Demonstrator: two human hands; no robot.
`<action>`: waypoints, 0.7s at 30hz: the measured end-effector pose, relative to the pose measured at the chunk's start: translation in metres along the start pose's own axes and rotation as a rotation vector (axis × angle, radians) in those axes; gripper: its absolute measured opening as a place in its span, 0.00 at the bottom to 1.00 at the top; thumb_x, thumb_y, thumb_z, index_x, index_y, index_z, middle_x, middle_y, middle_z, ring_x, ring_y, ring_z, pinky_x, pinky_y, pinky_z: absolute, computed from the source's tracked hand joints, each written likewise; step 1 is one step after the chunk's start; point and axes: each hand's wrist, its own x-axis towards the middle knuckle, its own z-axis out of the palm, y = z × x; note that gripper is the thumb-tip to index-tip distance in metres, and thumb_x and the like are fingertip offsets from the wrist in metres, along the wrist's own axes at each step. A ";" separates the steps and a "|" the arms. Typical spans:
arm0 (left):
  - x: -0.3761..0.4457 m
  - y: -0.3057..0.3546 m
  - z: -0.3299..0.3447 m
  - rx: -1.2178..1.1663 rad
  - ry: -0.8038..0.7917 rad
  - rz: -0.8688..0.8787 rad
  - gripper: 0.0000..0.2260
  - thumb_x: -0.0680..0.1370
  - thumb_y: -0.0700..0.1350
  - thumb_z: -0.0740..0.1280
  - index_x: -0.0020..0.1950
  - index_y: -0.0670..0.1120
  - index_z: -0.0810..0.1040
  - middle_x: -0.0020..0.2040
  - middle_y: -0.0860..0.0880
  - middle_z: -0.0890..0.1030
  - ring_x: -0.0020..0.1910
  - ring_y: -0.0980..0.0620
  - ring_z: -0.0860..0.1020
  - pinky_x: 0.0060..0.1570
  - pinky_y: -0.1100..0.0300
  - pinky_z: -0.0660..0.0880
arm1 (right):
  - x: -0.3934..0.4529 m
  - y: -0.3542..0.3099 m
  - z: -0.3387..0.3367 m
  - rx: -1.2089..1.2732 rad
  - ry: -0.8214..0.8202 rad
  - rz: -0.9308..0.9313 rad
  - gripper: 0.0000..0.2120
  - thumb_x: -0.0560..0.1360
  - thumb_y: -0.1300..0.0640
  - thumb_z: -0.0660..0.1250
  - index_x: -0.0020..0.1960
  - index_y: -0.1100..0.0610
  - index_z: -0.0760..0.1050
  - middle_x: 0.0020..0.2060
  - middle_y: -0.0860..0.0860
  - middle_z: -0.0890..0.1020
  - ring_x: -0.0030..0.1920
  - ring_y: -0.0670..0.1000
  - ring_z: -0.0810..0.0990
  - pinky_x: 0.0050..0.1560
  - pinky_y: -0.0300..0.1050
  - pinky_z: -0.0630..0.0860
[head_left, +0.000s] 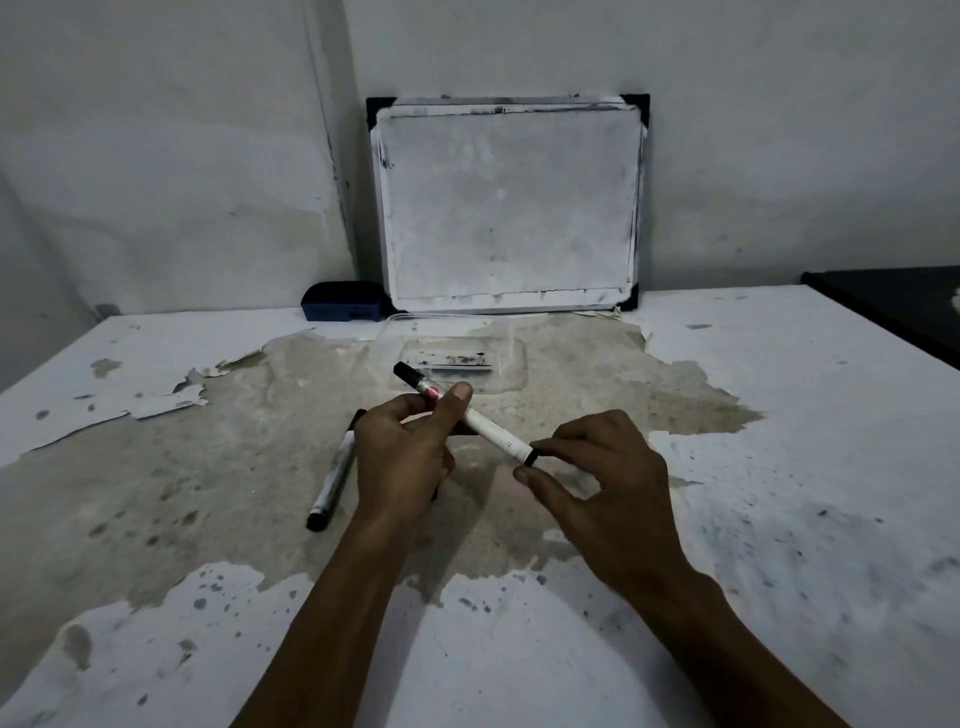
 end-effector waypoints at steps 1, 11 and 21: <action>0.000 0.000 0.000 -0.007 0.001 -0.001 0.12 0.74 0.49 0.72 0.44 0.40 0.83 0.20 0.53 0.77 0.18 0.54 0.62 0.22 0.64 0.60 | 0.000 0.000 0.000 0.008 0.011 -0.004 0.11 0.67 0.51 0.75 0.46 0.56 0.84 0.38 0.51 0.83 0.42 0.51 0.78 0.40 0.48 0.76; 0.010 0.000 -0.012 -0.114 0.097 -0.023 0.10 0.73 0.48 0.74 0.40 0.41 0.84 0.36 0.38 0.83 0.19 0.54 0.63 0.20 0.65 0.62 | -0.002 -0.002 -0.002 0.107 0.082 0.020 0.09 0.67 0.57 0.76 0.47 0.55 0.83 0.38 0.49 0.83 0.42 0.50 0.79 0.40 0.50 0.78; 0.016 0.000 -0.025 -0.190 0.153 -0.037 0.09 0.74 0.46 0.73 0.41 0.39 0.83 0.36 0.41 0.86 0.21 0.53 0.60 0.20 0.64 0.59 | -0.003 -0.003 -0.003 0.098 -0.016 0.110 0.21 0.64 0.51 0.77 0.55 0.54 0.79 0.45 0.48 0.81 0.49 0.50 0.78 0.44 0.50 0.78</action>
